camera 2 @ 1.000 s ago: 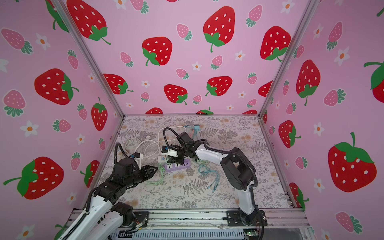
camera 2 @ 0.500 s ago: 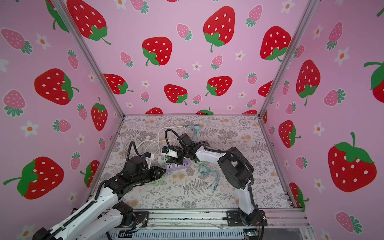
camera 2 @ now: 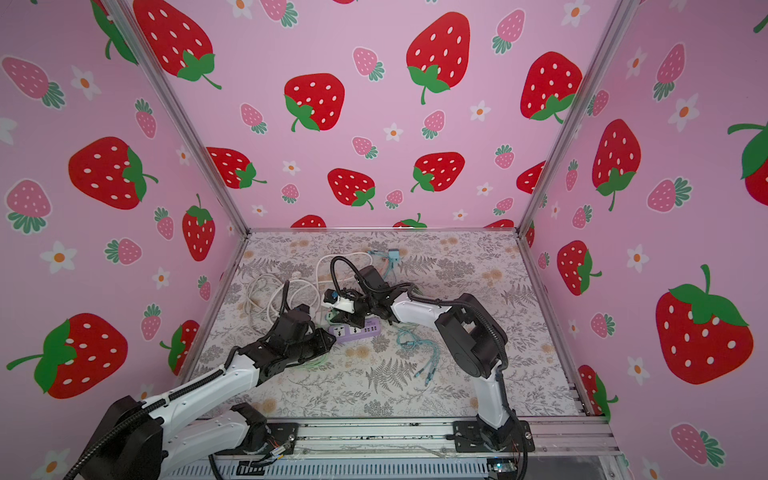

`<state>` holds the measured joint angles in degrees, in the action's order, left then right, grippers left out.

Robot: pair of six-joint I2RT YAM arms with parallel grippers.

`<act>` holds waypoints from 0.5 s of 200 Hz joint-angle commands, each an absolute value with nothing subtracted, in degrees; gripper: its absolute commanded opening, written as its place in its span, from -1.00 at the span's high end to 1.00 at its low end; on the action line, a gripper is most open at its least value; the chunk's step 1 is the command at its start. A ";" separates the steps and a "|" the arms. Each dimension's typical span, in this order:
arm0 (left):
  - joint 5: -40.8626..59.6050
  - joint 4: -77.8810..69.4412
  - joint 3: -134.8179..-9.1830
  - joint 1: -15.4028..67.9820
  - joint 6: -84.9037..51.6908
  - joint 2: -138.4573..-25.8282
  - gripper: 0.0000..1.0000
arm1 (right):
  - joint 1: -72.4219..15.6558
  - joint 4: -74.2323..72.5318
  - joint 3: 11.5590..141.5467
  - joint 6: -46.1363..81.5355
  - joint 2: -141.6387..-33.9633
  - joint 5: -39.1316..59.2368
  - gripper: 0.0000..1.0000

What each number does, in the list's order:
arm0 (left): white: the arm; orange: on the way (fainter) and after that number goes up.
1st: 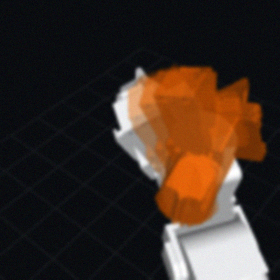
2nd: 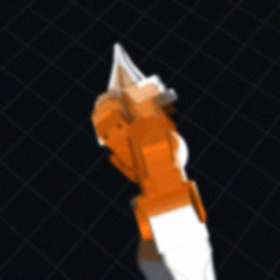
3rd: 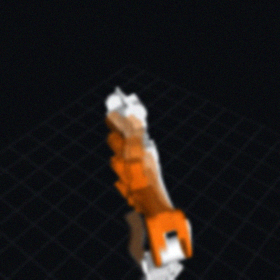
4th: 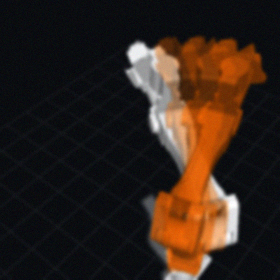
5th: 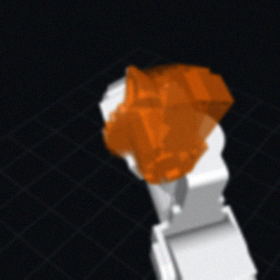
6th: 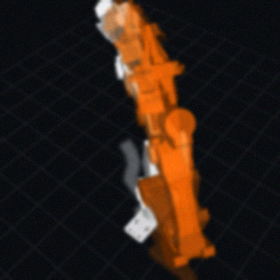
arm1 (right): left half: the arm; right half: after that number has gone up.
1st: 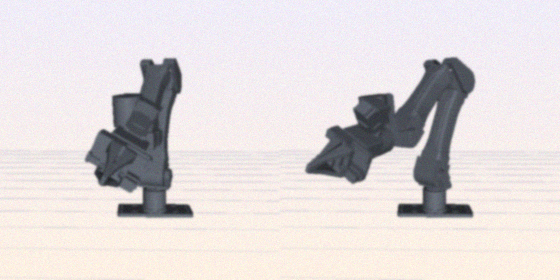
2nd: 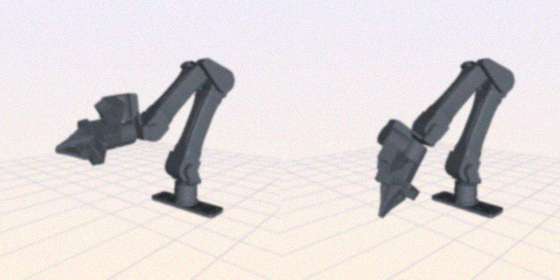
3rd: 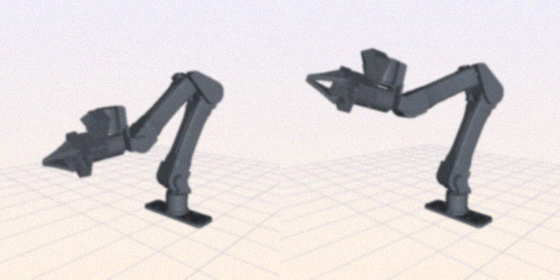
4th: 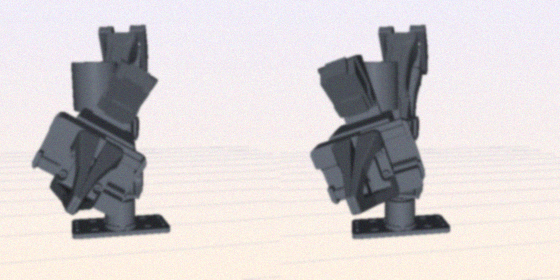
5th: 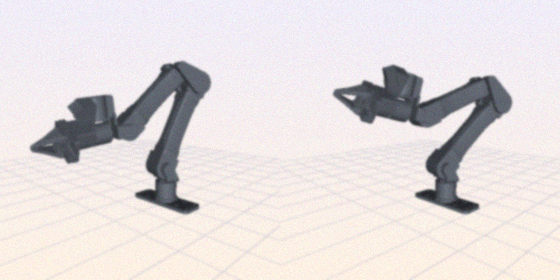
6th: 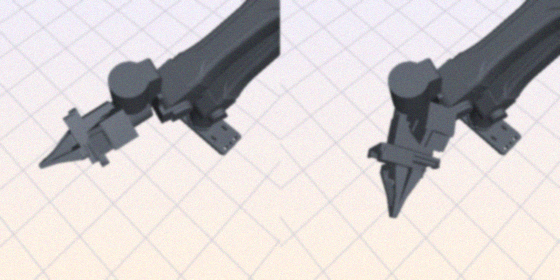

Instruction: Insert the plug

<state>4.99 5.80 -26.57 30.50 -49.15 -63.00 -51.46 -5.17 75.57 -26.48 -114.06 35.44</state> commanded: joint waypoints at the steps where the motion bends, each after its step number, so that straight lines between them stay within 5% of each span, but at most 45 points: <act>1: -0.27 5.02 -26.72 30.31 -49.98 -64.00 0.47 | -51.08 -6.78 74.69 -25.93 -114.09 36.63 1.00; 100: 1.14 -3.31 -27.23 28.31 -48.74 -72.85 0.42 | -51.11 -8.92 72.11 -25.12 -114.22 38.67 1.00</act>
<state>2.61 0.38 -26.57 29.08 -49.25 -71.70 -51.35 -7.33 72.58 -25.04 -114.04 36.56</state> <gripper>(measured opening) 0.290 0.290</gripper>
